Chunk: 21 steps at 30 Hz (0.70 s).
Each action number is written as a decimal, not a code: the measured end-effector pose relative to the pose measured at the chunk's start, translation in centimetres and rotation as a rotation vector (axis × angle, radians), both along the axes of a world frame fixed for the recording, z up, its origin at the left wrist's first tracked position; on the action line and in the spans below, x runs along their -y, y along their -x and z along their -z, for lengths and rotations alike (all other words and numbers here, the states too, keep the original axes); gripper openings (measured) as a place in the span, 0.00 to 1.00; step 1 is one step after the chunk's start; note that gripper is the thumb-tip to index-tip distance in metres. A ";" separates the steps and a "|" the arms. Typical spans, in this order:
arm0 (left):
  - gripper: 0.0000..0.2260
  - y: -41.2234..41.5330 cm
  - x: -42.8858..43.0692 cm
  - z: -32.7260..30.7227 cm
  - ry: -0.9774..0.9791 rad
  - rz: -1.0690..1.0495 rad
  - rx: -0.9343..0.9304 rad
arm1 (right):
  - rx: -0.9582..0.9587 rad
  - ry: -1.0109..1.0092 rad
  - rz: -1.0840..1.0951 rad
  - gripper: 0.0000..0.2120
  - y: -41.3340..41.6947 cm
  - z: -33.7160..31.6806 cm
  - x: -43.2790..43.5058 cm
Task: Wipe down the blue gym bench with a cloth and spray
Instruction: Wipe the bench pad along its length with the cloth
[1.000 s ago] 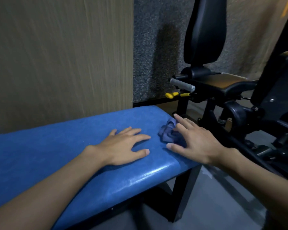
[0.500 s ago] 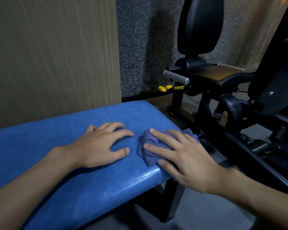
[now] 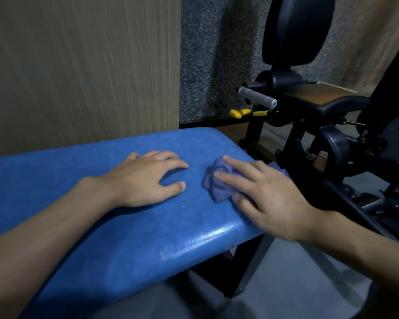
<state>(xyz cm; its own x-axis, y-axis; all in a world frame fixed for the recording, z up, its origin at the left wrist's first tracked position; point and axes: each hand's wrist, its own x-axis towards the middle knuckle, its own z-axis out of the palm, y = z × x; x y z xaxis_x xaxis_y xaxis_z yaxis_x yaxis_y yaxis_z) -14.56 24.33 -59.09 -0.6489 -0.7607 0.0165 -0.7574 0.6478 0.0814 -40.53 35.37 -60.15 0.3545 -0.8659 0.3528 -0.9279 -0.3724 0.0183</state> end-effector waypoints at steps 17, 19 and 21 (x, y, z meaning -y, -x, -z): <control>0.26 -0.9 0.5 0.6 0.009 -0.047 -0.004 | 0.076 -0.061 0.275 0.24 0.9 -0.1 5.2; 0.23 -1.2 1.1 0.6 0.008 -0.034 -0.018 | -0.020 -0.026 0.075 0.25 -1.0 -0.3 1.8; 0.21 -1.6 1.6 0.6 0.011 -0.031 -0.036 | -0.041 -0.029 -0.138 0.24 -2.5 -0.2 -1.1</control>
